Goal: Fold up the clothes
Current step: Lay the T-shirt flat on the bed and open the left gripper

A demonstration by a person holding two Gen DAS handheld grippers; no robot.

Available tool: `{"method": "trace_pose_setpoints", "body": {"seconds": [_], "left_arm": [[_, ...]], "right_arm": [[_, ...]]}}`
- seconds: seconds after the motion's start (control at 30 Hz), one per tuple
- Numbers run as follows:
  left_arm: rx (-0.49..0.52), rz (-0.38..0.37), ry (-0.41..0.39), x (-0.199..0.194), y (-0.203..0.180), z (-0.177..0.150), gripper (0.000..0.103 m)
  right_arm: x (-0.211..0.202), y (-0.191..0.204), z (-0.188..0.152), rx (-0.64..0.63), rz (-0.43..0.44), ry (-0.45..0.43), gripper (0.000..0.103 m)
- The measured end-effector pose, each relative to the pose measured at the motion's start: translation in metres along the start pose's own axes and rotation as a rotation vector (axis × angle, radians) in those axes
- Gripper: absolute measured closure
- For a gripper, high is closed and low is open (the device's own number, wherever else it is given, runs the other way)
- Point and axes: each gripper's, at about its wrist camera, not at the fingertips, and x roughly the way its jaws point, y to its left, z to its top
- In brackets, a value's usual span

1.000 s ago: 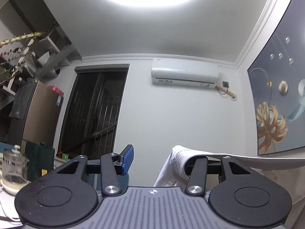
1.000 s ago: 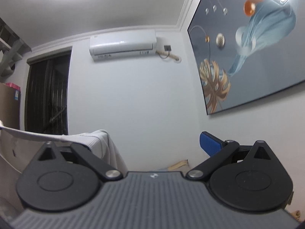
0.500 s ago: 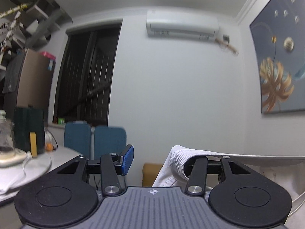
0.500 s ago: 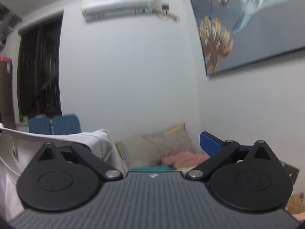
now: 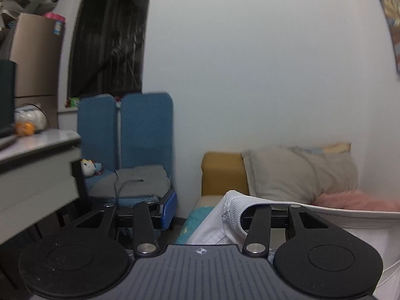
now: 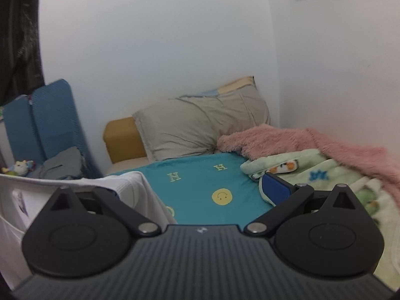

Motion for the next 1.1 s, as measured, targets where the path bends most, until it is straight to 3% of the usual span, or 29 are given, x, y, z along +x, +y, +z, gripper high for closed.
{"method": "trace_pose_setpoints", "body": {"seconds": [0.17, 0.27, 0.43, 0.47, 0.53, 0.6, 0.67, 0.83, 0.9, 1.03, 1.1], "left_arm": [[0.011, -0.048, 0.171, 0.14, -0.026, -0.064, 0.054], [-0.018, -0.084, 0.314, 0.195, -0.029, -0.109, 0.05], [0.073, -0.123, 0.515, 0.242, -0.018, -0.15, 0.032], [0.078, -0.145, 0.553, 0.245, -0.017, -0.153, 0.024], [0.072, -0.193, 0.606, 0.246, -0.012, -0.155, 0.023], [0.052, -0.235, 0.622, 0.24, -0.007, -0.153, 0.022], [0.057, -0.261, 0.604, 0.224, -0.004, -0.15, 0.019], [0.115, -0.277, 0.518, 0.163, -0.004, -0.136, 0.013], [0.121, -0.294, 0.465, 0.13, -0.001, -0.129, 0.006], [0.202, -0.252, 0.338, 0.077, -0.008, -0.129, 0.004], [0.223, -0.196, 0.297, 0.054, -0.011, -0.133, 0.004]], "right_arm": [[0.133, 0.0, -0.041, -0.026, -0.048, 0.086, 0.0], [0.191, -0.007, -0.079, -0.035, -0.056, 0.205, 0.0], [0.25, -0.015, -0.121, -0.025, -0.018, 0.459, 0.0], [0.254, -0.013, -0.124, -0.025, 0.019, 0.492, 0.0], [0.258, -0.009, -0.126, -0.028, 0.114, 0.553, 0.0], [0.253, -0.005, -0.125, -0.005, 0.215, 0.612, 0.0], [0.236, -0.003, -0.121, 0.014, 0.245, 0.592, 0.0], [0.177, 0.003, -0.111, -0.053, 0.173, 0.453, 0.0], [0.148, -0.001, -0.107, -0.038, 0.159, 0.4, 0.0], [0.068, -0.006, -0.115, -0.015, 0.114, 0.329, 0.0], [0.02, -0.009, -0.127, -0.015, 0.066, 0.317, 0.0]]}}
